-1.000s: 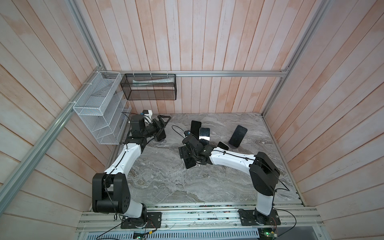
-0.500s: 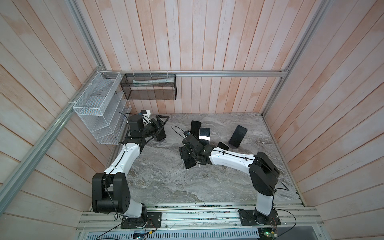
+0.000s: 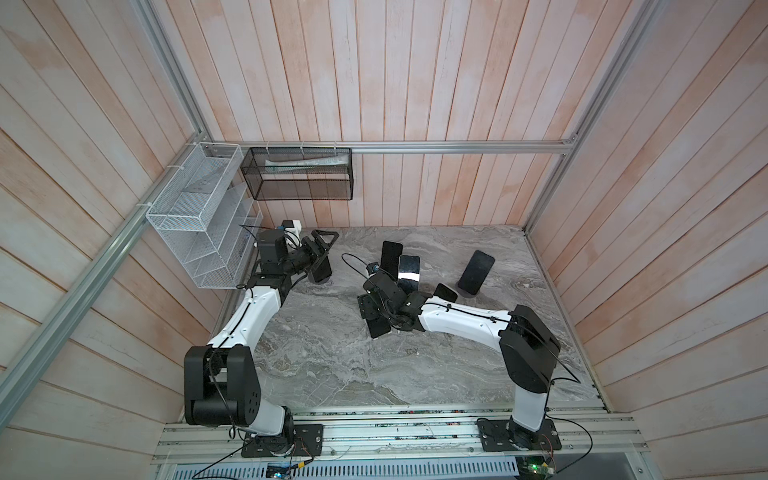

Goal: Remove the phone from the phone stand
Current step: 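Lift the purple-edged phone up off the white stand with the right gripper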

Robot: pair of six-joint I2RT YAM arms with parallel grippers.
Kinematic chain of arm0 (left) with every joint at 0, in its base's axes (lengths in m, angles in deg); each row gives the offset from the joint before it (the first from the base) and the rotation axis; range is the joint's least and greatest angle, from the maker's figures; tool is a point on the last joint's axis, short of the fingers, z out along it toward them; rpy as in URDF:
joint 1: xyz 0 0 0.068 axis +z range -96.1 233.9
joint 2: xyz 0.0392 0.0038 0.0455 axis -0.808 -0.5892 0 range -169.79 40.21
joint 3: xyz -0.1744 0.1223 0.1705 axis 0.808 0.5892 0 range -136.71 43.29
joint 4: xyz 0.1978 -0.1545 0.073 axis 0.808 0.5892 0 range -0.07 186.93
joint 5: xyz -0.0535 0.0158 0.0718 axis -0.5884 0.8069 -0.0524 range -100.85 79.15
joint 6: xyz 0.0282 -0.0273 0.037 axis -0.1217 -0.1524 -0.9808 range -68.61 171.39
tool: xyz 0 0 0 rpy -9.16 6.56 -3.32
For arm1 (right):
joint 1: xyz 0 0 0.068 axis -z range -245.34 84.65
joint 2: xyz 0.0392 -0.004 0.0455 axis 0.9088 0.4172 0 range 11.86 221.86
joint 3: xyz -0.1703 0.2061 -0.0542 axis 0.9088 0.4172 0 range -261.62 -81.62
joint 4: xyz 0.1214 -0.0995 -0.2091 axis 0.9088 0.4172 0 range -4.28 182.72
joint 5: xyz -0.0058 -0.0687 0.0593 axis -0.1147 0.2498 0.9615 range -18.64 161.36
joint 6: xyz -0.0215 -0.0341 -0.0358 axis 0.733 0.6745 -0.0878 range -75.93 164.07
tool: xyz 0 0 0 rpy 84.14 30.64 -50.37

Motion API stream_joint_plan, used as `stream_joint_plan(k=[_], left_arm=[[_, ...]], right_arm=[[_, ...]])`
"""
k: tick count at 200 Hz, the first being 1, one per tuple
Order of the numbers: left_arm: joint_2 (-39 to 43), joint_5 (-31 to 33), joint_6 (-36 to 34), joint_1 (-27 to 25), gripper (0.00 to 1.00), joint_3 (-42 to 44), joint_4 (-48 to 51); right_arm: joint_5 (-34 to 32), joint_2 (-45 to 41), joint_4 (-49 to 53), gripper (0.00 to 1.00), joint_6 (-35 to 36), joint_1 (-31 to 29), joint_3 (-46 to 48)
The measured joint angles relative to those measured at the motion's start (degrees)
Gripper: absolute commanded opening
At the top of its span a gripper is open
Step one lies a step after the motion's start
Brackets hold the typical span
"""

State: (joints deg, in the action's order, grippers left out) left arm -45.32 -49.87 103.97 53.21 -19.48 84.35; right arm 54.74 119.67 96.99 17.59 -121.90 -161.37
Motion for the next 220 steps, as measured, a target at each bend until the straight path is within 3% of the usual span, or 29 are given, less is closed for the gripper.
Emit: stream_joint_plan(k=[220], left_arm=[[-0.81,-0.15,0.15,-2.21,0.92,0.42,-0.07]], right_arm=[[-4.00,-9.70,0.04,0.64,-0.55,-1.68,4.52]])
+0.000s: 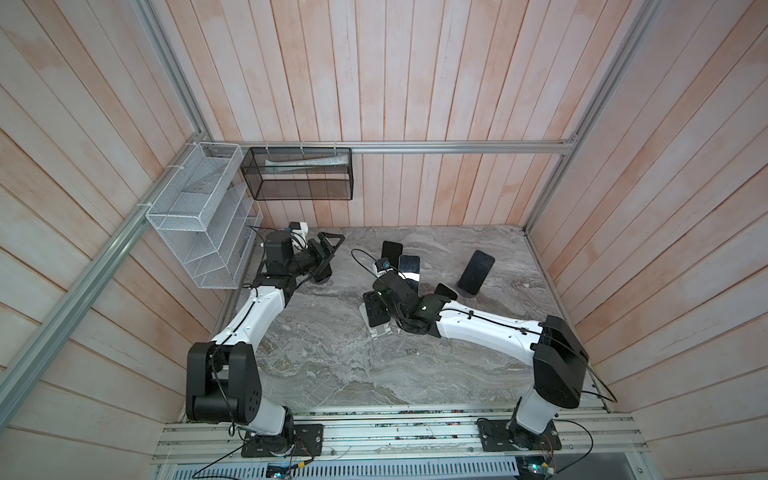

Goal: Remove the phone from the phone stand
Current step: 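Lift the purple-edged phone up off the white stand with the right gripper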

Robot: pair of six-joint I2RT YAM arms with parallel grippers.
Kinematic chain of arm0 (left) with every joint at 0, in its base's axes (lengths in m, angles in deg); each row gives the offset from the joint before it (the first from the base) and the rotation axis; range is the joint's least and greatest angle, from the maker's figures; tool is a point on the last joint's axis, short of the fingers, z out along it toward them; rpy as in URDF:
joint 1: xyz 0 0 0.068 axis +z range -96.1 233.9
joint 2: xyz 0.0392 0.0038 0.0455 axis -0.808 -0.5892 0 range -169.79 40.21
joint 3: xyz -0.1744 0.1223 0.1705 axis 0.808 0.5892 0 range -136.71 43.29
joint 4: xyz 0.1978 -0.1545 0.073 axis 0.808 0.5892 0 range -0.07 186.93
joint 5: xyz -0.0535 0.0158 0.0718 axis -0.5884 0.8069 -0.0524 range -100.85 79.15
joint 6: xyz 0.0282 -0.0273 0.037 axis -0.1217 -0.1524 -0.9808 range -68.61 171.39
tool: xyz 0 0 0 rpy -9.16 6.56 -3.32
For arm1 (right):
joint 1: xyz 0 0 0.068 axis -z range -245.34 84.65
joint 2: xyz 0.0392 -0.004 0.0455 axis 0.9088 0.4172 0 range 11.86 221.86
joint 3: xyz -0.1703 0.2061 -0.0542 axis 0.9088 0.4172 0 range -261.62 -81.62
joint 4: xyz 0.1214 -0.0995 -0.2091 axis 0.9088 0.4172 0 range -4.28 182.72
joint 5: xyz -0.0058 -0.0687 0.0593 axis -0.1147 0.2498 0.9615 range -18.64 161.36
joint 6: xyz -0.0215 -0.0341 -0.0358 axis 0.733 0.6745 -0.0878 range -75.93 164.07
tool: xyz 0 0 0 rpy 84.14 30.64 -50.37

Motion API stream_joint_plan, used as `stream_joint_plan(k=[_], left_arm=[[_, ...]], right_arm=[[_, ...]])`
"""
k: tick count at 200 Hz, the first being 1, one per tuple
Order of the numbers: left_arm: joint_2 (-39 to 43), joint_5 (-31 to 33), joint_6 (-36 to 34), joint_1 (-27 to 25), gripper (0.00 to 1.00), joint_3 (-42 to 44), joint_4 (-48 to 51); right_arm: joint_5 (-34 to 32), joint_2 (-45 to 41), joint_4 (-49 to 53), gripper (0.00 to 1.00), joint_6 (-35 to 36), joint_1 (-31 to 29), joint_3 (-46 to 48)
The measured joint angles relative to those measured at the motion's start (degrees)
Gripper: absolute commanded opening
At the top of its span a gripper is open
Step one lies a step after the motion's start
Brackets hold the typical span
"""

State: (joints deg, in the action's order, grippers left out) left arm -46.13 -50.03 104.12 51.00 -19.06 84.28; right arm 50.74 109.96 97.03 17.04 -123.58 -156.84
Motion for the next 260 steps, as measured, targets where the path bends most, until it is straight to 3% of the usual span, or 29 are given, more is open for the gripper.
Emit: stream_joint_plan(k=[111,198,260], left_arm=[[1.60,2.08,-2.60,-1.90,0.92,0.00,3.15],[1.60,2.10,-4.76,-10.12,0.92,-0.28,4.02],[1.60,2.12,-5.53,-11.17,0.92,-0.76,4.83]], right_arm=[[-4.33,-10.36,5.68,0.62,-6.10,-0.87,7.21],[-5.62,-14.82,13.44,0.62,-12.68,-1.05,8.81],[-4.94,-19.04,20.28,0.61,-18.88,-1.31,11.98]])
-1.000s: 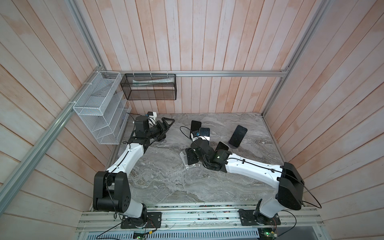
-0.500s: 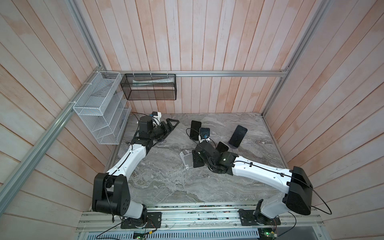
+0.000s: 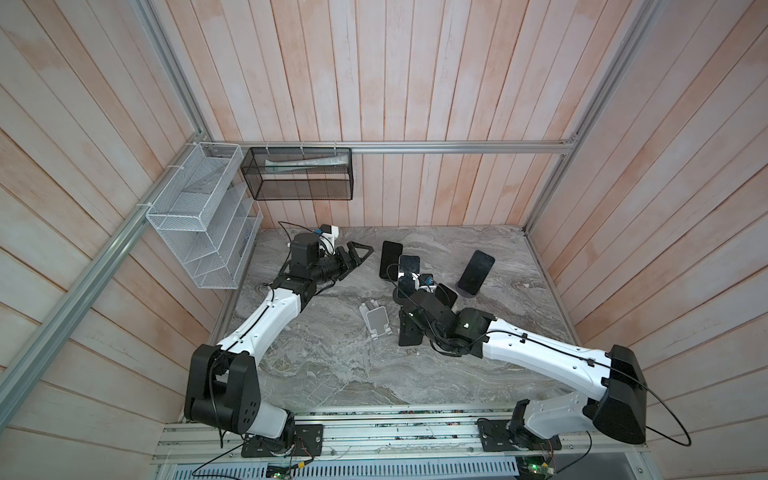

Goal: Remove the phone from the phone stand
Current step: 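Lift the purple-edged phone up off the white stand with the right gripper, then carry the held phone toward the robot with the right gripper, away from the stand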

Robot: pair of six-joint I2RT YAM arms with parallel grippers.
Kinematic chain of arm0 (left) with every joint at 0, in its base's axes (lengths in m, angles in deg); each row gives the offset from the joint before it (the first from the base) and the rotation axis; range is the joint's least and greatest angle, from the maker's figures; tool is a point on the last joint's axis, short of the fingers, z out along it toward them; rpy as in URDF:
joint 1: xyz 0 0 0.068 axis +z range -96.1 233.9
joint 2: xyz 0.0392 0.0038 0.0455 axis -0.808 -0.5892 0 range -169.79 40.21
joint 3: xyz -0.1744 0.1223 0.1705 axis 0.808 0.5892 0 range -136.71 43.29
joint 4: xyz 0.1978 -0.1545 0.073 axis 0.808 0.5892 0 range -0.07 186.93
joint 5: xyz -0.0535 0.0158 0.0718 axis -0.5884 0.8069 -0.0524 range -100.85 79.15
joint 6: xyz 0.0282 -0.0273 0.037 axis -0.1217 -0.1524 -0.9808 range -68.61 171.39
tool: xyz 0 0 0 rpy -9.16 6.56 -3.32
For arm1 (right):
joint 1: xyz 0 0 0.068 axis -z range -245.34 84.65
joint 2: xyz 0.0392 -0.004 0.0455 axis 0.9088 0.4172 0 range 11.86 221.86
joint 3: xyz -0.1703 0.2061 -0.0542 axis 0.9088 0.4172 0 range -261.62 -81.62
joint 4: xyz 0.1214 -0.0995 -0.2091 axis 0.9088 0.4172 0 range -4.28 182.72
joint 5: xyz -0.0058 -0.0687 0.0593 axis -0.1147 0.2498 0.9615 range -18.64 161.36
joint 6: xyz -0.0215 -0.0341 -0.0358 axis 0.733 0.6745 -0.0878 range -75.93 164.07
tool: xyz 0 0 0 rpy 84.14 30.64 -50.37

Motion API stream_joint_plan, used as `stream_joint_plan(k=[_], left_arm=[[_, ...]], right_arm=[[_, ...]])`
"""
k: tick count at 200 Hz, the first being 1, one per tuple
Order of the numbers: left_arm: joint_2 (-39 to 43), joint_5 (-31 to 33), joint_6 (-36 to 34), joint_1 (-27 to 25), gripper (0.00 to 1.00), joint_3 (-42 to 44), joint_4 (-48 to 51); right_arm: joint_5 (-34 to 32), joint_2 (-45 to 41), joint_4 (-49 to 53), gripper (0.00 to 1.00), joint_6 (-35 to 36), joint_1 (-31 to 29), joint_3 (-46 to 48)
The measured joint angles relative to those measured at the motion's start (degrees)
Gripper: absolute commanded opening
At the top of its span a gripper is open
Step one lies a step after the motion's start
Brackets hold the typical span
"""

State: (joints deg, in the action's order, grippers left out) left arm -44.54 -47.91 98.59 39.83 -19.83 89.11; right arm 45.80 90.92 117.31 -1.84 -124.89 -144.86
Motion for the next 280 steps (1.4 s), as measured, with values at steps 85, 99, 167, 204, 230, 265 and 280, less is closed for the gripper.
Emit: stream_joint_plan(k=[85,99,167,204,230,265,280], left_arm=[[-0.70,0.00,-0.26,0.00,0.92,0.00,0.17],[-0.70,0.02,-0.28,0.00,0.92,-0.02,0.20],[-0.72,0.04,-0.31,0.00,0.92,0.00,0.20],[-0.76,0.22,-0.55,0.00,0.92,0.00,0.22],[-1.09,0.31,-0.55,0.00,0.92,0.00,0.20],[-1.31,1.40,-0.87,0.02,0.93,-0.02,0.66],[-1.31,1.77,-1.07,0.02,0.93,0.00,1.07]], right_arm=[[5.03,-1.60,2.95,0.61,-3.21,-0.04,5.77],[5.51,-1.22,2.89,0.60,-3.17,-0.04,5.77],[6.23,2.27,0.52,0.60,-1.07,0.22,5.77],[6.86,5.01,-1.51,0.60,-0.55,1.44,5.77],[7.85,7.15,-2.73,0.60,-0.33,2.38,5.75],[9.18,10.75,-4.61,0.59,-0.57,4.00,5.77],[9.31,12.15,-5.18,0.59,-0.83,4.70,5.70]])
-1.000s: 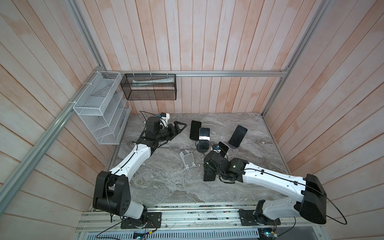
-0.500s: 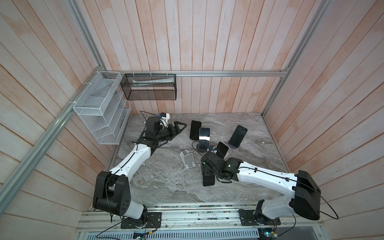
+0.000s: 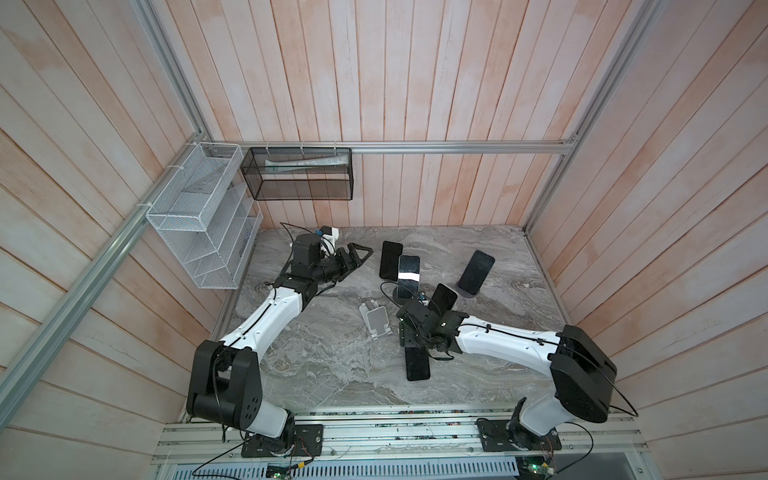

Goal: Remove the phone from the phone stand
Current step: 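Carry the held phone toward the robot with the right gripper, away from the stand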

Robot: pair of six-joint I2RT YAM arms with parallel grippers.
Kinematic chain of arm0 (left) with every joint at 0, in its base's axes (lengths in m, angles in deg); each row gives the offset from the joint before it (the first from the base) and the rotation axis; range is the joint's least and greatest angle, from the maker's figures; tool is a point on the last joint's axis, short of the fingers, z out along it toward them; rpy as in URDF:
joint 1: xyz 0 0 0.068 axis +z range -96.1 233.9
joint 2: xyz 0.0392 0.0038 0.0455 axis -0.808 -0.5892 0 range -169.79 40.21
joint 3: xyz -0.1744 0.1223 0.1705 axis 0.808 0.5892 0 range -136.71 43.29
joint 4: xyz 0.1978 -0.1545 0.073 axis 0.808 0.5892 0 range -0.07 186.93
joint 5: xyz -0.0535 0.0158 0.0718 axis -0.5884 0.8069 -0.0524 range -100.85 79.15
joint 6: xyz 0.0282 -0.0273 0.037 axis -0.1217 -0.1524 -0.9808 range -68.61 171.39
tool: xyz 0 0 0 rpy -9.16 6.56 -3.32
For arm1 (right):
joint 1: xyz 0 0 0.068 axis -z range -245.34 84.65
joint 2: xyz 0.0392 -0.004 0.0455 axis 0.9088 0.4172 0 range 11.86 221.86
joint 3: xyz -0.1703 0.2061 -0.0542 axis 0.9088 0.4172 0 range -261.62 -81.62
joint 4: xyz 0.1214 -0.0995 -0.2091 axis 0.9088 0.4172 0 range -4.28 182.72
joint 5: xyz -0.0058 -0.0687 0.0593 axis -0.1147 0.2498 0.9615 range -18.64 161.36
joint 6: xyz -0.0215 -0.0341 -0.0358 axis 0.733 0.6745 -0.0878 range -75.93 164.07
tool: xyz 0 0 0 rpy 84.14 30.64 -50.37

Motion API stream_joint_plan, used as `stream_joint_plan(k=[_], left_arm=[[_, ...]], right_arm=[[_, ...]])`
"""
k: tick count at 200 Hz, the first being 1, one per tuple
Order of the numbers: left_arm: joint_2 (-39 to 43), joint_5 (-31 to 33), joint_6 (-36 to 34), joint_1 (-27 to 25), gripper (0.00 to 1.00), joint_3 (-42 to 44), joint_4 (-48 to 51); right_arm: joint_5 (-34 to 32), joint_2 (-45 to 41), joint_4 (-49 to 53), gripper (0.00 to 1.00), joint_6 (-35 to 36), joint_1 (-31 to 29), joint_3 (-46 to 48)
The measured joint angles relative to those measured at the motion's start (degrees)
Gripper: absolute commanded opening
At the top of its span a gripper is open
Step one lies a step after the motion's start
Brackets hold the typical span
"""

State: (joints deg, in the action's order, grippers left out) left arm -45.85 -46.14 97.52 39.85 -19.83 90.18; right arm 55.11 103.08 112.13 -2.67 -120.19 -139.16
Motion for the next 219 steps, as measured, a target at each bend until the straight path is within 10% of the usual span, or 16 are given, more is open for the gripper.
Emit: stream_joint_plan(k=[219], left_arm=[[0.57,2.08,3.21,2.78,0.93,-0.09,0.42]], right_arm=[[3.15,9.20,-2.58,0.66,-5.73,1.66,-0.20]])
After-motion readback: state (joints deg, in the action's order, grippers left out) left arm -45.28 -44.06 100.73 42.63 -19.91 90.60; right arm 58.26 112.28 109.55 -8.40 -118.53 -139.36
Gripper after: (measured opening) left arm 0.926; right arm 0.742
